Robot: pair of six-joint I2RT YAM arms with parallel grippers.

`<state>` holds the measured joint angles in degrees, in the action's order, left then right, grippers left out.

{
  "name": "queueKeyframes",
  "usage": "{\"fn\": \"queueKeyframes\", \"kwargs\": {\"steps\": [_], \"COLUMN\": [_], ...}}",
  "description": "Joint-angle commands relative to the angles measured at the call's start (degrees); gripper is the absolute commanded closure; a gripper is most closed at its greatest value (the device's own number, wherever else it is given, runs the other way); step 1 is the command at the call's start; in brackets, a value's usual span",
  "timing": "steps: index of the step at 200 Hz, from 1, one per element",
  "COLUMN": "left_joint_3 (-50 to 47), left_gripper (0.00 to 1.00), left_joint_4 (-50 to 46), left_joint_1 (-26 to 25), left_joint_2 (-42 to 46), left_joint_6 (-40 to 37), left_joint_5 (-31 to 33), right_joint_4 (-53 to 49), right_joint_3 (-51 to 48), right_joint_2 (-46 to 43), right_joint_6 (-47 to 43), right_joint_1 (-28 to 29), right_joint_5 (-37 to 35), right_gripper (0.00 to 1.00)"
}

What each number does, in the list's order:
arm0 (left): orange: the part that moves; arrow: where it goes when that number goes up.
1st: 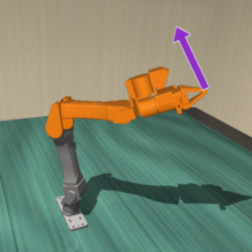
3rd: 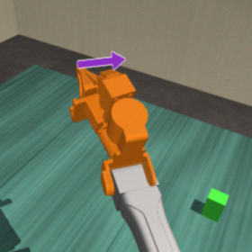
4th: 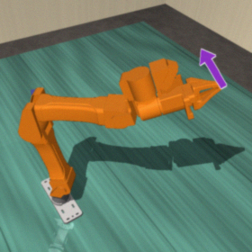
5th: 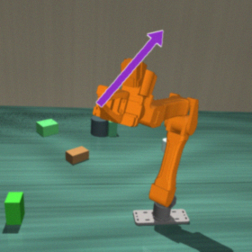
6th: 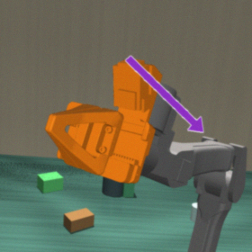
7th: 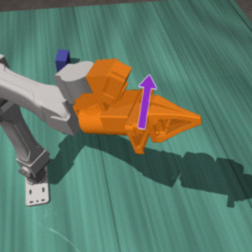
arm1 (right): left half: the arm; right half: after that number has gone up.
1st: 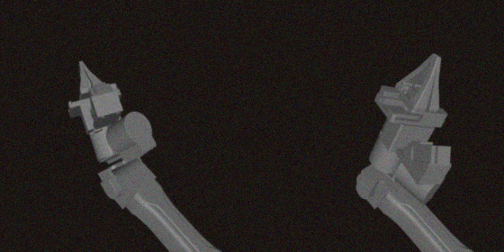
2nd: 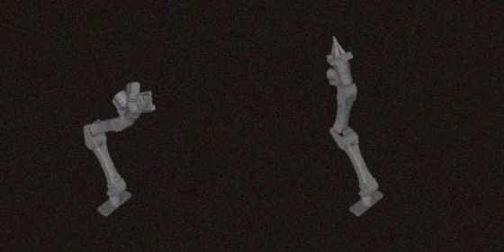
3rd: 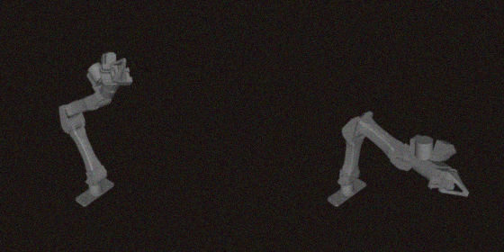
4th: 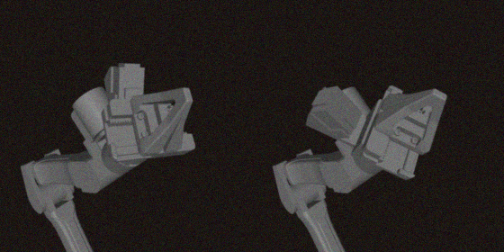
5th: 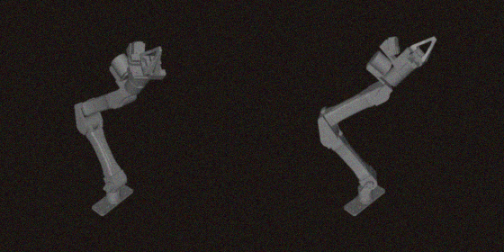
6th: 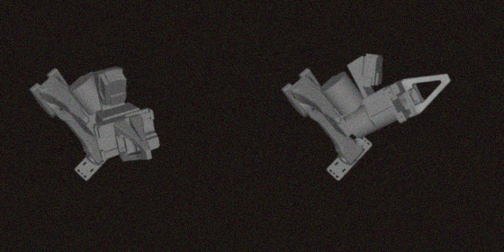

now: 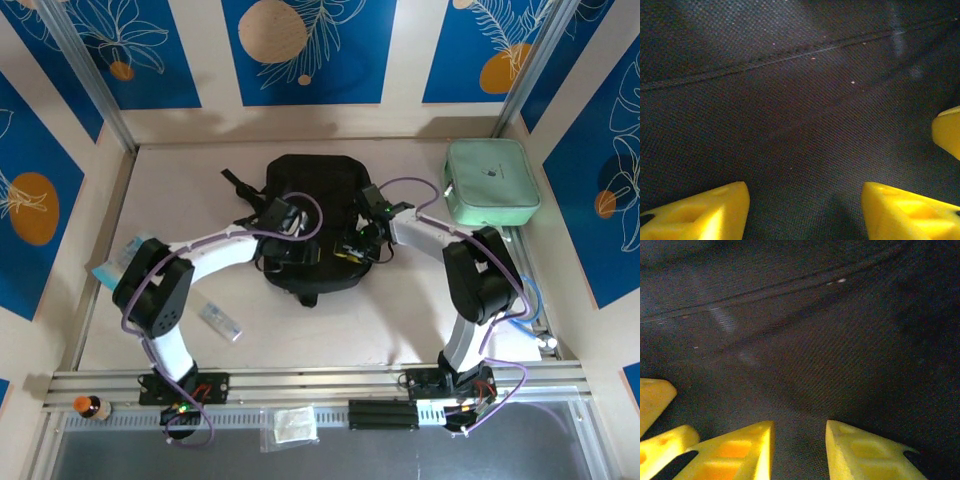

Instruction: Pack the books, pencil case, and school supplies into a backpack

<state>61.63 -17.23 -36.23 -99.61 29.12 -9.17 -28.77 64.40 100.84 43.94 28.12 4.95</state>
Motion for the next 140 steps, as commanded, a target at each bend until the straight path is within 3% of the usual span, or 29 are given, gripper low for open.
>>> {"fn": "queueKeyframes", "kwargs": {"steps": [1,33,63,97,140], "left_joint_3": [-7.5,-9.1,-1.2,12.3,28.9], "left_gripper": [0.39,0.37,0.33,0.31,0.36], "left_joint_4": [-4.5,-1.7,-2.8,-5.7,-11.2], "left_joint_1": [-0.9,-1.6,-1.6,-1.7,-3.3], "left_joint_2": [4.0,10.8,11.3,3.7,-9.0], "left_joint_6": [2.4,1.4,-3.8,-7.4,-9.1], "left_joint_5": [0.0,-0.5,-0.6,-1.1,0.6], "right_joint_4": [-3.0,-1.6,-0.6,2.8,2.6], "right_joint_3": [-5.1,-10.1,-7.1,-5.3,-2.3], "right_joint_2": [-5.2,-9.8,-15.6,-20.2,-16.0], "right_joint_6": [0.4,1.3,-2.1,-3.5,-4.1], "right_joint_1": [1.2,1.6,0.7,-5.0,-12.6], "right_joint_5": [-0.9,0.2,-1.6,-4.4,-6.2], "right_gripper": [0.67,0.67,0.63,0.51,0.44]}}
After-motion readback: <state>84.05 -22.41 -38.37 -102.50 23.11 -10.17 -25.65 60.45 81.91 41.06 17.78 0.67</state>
